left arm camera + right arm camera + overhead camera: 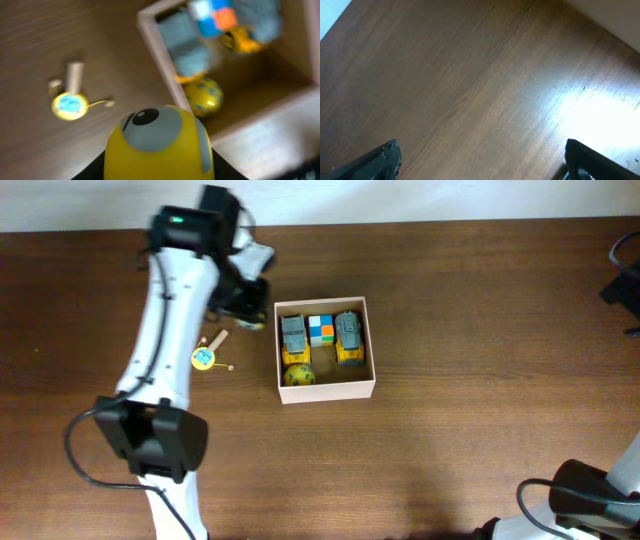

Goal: Pack container
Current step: 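Carry the minion ball over the pink box with the left gripper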

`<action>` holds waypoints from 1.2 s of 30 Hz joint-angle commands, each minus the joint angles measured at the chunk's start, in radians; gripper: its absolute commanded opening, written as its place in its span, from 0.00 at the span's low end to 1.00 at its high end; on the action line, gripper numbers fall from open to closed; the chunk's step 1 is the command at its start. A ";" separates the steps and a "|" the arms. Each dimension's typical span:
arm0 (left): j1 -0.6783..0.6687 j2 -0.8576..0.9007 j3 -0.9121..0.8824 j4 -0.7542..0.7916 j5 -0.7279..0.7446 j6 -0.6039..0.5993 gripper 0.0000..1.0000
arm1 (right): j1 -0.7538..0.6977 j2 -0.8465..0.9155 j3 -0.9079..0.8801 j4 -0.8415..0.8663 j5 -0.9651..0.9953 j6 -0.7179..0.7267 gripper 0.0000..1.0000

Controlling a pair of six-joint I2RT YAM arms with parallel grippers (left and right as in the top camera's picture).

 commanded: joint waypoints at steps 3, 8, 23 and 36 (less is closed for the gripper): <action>-0.130 -0.016 0.011 -0.032 0.032 0.157 0.41 | -0.003 0.005 -0.001 -0.006 0.016 0.012 0.99; -0.199 0.004 -0.015 -0.034 -0.022 0.163 0.41 | -0.003 0.005 -0.001 -0.006 0.016 0.012 0.99; -0.197 0.015 -0.269 0.015 -0.073 0.158 0.50 | -0.003 0.005 -0.001 -0.006 0.016 0.012 0.99; -0.197 0.015 -0.269 0.037 -0.074 0.159 0.77 | -0.003 0.005 -0.001 -0.006 0.016 0.012 0.99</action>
